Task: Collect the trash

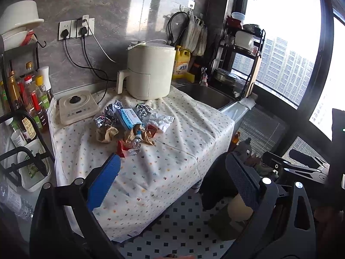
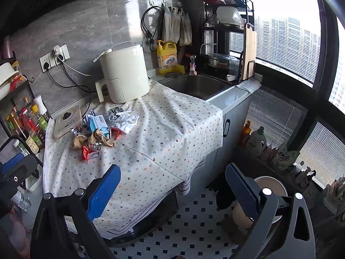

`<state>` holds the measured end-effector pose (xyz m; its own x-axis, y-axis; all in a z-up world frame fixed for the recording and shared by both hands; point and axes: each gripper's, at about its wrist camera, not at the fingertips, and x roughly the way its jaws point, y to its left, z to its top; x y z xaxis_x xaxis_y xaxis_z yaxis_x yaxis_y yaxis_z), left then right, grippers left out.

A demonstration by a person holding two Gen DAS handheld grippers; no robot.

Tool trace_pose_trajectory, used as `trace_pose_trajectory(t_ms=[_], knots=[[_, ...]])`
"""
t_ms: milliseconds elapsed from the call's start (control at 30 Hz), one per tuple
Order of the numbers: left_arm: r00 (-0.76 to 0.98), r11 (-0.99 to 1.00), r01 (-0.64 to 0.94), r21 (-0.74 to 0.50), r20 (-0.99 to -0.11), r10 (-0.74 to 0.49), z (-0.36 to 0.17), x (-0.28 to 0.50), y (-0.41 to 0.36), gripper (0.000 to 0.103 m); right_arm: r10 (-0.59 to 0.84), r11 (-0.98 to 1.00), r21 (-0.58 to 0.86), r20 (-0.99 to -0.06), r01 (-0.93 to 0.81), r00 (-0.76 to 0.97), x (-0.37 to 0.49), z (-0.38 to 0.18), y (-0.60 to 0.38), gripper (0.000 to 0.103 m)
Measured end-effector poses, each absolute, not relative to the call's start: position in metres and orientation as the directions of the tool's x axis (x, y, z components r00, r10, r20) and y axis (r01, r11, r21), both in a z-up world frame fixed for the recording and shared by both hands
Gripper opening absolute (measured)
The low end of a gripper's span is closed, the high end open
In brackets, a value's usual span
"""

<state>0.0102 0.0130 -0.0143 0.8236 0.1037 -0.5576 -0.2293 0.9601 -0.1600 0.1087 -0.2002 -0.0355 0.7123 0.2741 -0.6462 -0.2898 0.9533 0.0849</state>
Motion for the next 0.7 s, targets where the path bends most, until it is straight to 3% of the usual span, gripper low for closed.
trace_pose_trajectory(t_ms=[700], knots=[[0.815,0.955,-0.247,-0.165,-0.569,0.113,-0.0212,0.018,0.0071,0.097,0.291,0.948,0.094,-0.642,-0.304,0.709,0.1186,-0.043,-0.206,0.095]])
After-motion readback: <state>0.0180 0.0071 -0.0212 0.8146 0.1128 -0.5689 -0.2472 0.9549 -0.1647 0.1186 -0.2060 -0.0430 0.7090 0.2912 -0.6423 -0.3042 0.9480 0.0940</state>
